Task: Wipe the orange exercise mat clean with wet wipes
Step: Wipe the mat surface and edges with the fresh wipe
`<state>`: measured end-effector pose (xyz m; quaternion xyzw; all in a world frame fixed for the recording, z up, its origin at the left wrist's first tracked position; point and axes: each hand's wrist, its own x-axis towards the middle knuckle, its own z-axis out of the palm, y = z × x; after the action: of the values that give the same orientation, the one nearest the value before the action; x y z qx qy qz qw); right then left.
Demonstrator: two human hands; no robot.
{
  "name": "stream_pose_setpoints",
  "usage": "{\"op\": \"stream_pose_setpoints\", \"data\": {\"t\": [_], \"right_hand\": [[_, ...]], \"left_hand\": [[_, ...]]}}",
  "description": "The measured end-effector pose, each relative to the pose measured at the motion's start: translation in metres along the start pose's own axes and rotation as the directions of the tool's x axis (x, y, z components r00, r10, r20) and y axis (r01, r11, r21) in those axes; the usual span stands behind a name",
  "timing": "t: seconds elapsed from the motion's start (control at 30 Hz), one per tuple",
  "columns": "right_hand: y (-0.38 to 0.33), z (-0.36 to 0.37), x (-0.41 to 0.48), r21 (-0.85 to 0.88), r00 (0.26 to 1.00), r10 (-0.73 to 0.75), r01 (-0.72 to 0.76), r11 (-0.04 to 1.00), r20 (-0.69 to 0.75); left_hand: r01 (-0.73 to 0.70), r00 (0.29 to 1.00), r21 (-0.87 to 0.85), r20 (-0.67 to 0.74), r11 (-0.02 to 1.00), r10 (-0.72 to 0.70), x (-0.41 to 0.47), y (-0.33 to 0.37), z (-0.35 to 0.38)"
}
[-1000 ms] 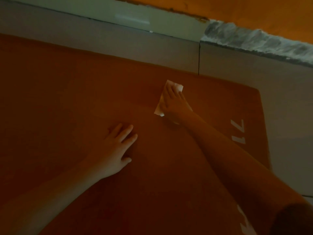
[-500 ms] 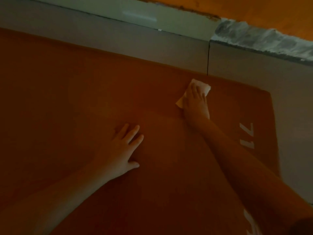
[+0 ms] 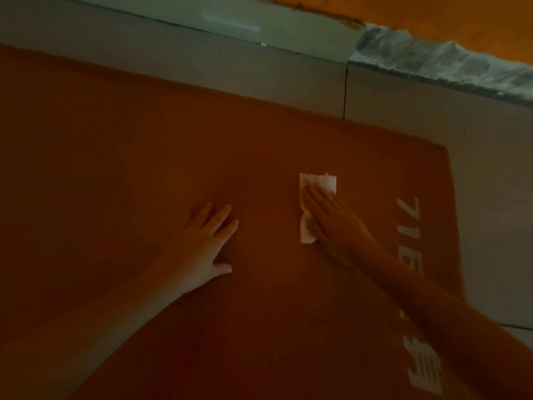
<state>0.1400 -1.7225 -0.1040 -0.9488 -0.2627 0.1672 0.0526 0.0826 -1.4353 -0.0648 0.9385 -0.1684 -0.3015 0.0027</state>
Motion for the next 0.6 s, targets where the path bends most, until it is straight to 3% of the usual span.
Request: {"op": "stream_pose_setpoints", "data": {"t": [0.03,0.1,0.17,0.23,0.27,0.3,0.37,0.43,0.47,0.53,0.6], "right_hand": [[0.011,0.000,-0.006,-0.055,1.000,-0.007,0.007,0.998,-0.006],[0.028,0.000,-0.011,-0.068,0.984,0.176,-0.178,0.982,-0.041],[0.018,0.003,-0.010,0.076,0.860,0.503,-0.498,0.864,-0.081],[-0.010,0.014,-0.006,0.236,0.705,0.701,-0.668,0.706,-0.105],[-0.029,0.020,-0.008,0.245,0.707,0.698,-0.662,0.709,-0.109],[-0.047,0.027,-0.012,0.216,0.774,0.624,-0.595,0.774,-0.107],[-0.075,0.036,-0.032,0.121,0.948,0.318,-0.313,0.942,-0.030],[-0.075,0.029,-0.057,0.048,0.996,0.077,-0.079,0.996,0.042],[-0.065,0.027,-0.069,0.021,0.998,0.050,-0.051,0.998,0.046],[-0.039,0.029,-0.083,0.035,0.980,0.200,-0.199,0.979,-0.003],[-0.027,0.032,-0.091,0.133,0.874,0.484,-0.475,0.870,-0.047]], "left_hand": [[0.003,1.000,0.003,-0.001,1.000,-0.003,0.000,0.001,0.000],[0.011,1.000,0.009,0.000,1.000,-0.011,0.000,0.001,0.001],[0.017,1.000,0.005,0.014,1.000,-0.017,0.001,0.000,0.002],[0.021,1.000,0.002,0.019,1.000,-0.021,0.002,0.000,0.003],[0.021,1.000,0.010,0.023,1.000,-0.021,0.002,0.000,0.004],[0.021,0.999,0.018,0.024,1.000,-0.022,0.002,0.001,0.004],[0.027,1.000,0.027,0.003,0.999,-0.027,-0.001,0.003,0.004],[0.027,0.999,0.034,-0.026,0.999,-0.026,-0.005,0.005,0.006],[0.025,0.999,0.040,-0.033,0.999,-0.023,-0.008,0.007,0.007],[0.036,0.999,0.045,-0.035,0.998,-0.034,-0.010,0.008,0.011],[0.035,0.999,0.044,-0.040,0.998,-0.033,-0.017,0.011,0.014]]}}
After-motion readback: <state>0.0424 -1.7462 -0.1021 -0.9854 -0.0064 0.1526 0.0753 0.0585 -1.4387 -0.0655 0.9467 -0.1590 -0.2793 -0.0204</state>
